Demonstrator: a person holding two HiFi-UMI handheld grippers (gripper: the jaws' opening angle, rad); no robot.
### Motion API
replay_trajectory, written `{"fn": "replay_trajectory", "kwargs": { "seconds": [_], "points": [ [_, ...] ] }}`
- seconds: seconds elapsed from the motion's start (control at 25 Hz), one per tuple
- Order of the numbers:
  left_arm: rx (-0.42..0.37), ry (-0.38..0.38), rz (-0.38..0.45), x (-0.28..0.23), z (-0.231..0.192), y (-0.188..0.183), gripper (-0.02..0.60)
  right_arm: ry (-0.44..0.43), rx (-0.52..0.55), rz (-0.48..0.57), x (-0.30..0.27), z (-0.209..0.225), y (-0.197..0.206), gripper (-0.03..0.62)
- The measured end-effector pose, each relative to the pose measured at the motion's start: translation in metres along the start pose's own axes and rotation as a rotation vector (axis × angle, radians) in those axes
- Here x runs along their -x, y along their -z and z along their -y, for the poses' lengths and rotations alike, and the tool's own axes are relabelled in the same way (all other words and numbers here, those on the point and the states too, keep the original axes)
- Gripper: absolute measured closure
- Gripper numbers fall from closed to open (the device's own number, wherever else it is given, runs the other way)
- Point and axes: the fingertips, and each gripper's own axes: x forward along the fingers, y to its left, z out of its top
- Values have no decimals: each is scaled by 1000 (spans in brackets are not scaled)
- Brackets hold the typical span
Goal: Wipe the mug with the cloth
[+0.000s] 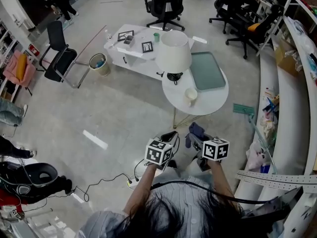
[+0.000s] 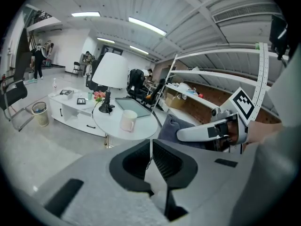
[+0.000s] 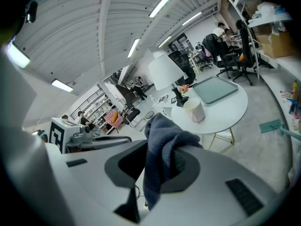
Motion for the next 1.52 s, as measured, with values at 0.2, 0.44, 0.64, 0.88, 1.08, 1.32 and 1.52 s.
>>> {"fn": "replay_trajectory", "kwargs": {
  "seconds": [0.2, 0.44, 0.64, 0.88, 1.08, 1.32, 1.52],
  "points": [
    [5, -1, -16, -16, -9, -2, 552, -2, -8, -18, -11, 14, -7, 514],
    [34, -38, -19, -45, -24, -15, 551, -29, -3, -65, -28, 42, -21, 514],
    [58, -100, -14, -70, -42, -30, 552, -45, 40, -133, -52, 71, -37, 514],
    [75, -167, -10, -104, -50, -47, 552, -106, 74, -227, -76, 101, -45, 514],
    [105, -227, -41, -122, -57, -43, 552, -159, 92, -309, -95, 120, -42, 514],
    [73, -287, -99, -142, -60, -46, 552, -227, 94, -376, -109, 137, -42, 514],
    [0, -283, -156, -161, -65, -55, 551, -264, 86, -408, -125, 146, -45, 514]
  ]
}}
